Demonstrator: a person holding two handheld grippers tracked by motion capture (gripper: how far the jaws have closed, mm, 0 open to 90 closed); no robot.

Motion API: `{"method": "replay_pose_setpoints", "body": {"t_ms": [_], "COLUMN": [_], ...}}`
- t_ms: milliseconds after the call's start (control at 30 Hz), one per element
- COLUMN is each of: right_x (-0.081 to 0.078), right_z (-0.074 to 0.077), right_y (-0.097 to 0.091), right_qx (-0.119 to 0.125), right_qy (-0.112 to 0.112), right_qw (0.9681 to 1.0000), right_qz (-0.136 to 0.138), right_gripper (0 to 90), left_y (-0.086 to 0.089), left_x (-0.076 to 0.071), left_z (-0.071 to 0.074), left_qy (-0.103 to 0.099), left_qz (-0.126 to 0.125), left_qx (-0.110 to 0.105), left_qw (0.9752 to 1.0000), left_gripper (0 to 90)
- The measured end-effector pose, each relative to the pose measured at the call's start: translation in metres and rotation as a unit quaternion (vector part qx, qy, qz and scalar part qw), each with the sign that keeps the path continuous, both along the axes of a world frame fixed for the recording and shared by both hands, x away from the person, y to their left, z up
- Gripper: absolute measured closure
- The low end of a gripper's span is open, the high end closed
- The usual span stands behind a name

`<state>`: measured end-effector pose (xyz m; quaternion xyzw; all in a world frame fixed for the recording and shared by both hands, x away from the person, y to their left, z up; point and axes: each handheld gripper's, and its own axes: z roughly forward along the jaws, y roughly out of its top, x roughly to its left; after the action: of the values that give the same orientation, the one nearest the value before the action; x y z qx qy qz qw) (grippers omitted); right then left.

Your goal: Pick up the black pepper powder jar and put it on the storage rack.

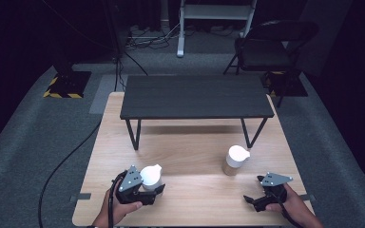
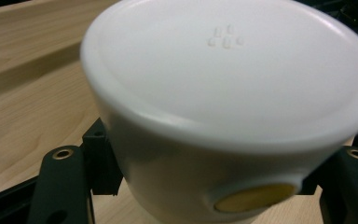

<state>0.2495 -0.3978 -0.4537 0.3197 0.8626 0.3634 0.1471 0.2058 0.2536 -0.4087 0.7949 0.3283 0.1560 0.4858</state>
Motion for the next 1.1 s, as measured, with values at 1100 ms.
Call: {"method": "replay_pose_setpoints", "body": {"t_ms": [1100], "right_x": [0.0], "right_z": [0.0], "right_y": [0.0], "right_qx": [0.0], "right_qy": [0.0], "right_qw": [1.0], "right_qz": [0.0], "right_gripper": [0.0], "left_y": [-0.032], "left_x": [0.033], "left_z": [0.036], "left_qy": [-0.029], "left_qz": [0.008], "left_qx": [-0.017], "left_qw": [0.9994], "left_gripper": [30.4]}}
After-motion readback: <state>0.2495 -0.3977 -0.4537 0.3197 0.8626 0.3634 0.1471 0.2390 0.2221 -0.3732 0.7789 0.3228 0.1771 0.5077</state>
